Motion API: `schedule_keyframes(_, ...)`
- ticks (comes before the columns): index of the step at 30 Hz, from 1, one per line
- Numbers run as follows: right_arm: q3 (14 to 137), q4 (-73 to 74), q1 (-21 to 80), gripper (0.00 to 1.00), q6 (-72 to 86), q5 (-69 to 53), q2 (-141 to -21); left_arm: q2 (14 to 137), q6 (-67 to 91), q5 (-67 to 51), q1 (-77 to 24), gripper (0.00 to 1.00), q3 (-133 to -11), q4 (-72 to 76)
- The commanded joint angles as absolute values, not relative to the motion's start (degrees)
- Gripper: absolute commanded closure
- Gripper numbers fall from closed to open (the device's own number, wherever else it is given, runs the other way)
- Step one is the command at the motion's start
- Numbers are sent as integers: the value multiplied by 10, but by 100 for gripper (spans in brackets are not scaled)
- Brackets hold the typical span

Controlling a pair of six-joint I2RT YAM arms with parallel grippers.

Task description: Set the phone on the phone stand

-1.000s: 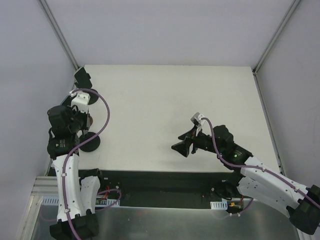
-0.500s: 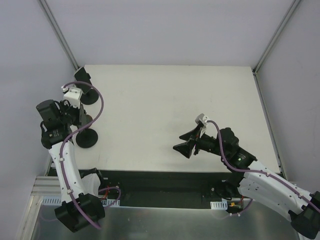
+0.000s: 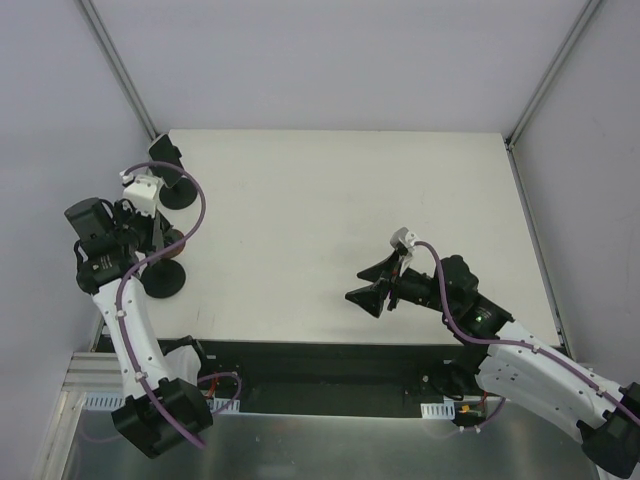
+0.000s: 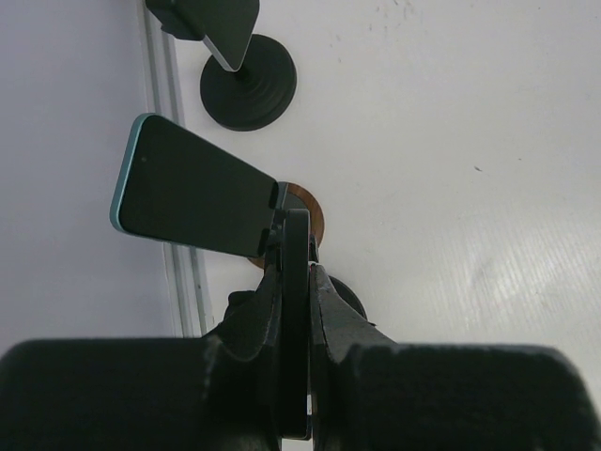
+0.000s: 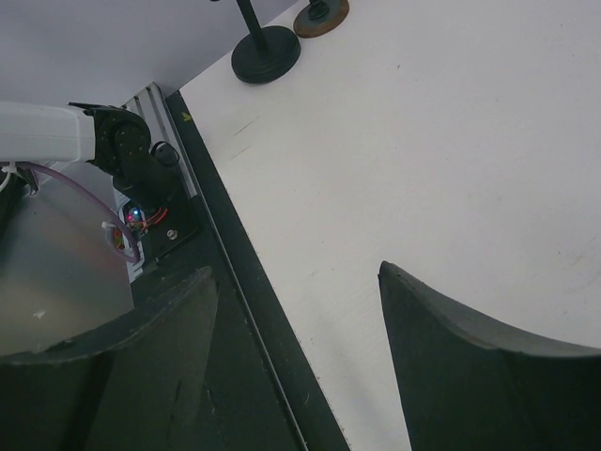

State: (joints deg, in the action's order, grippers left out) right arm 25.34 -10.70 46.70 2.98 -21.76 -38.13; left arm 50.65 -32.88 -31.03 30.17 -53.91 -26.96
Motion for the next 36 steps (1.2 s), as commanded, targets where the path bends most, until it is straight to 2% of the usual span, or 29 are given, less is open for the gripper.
schedule_keyframes(1, 248, -143, 467, 29, 36, -232, -374, 487, -376, -280, 320, 100, -531, -253)
schedule_keyframes(12, 245, -148, 468, 29, 38, -236, -368, 477, -371, -248, 343, 100, -486, -235)
schedule_keyframes(13, 245, -148, 467, 29, 38, -237, -367, 476, -370, -244, 343, 97, -486, -231)
schedule_keyframes(14, 244, -148, 467, 29, 39, -236, -367, 475, -368, -242, 343, 87, -483, -228)
schedule_keyframes(17, 244, -149, 467, 29, 40, -238, -367, 471, -358, -230, 343, 73, -476, -216)
schedule_keyframes(18, 244, -150, 467, 29, 39, -238, -367, 468, -352, -228, 343, 64, -473, -212)
schedule_keyframes(24, 243, -152, 467, 29, 39, -240, -367, 458, -326, -217, 344, 50, -468, -190)
schedule_keyframes(25, 243, -152, 467, 29, 39, -239, -366, 454, -320, -208, 344, 22, -468, -182)
schedule_keyframes(27, 243, -152, 467, 29, 40, -239, -367, 443, -288, -200, 344, 12, -471, -157)
schedule_keyframes(28, 243, -153, 466, 29, 39, -238, -367, 438, -272, -190, 343, 1, -470, -144)
schedule_keyframes(31, 243, -153, 467, 29, 40, -236, -370, 406, -196, -137, 339, 1, -466, -81)
schedule_keyframes(35, 239, -148, 466, 27, 45, -201, -372, 382, -128, -36, 287, 1, -502, -55)
schedule_keyframes(36, 240, -142, 466, 26, 43, -183, -370, 382, -104, 22, 273, 1, -513, -54)
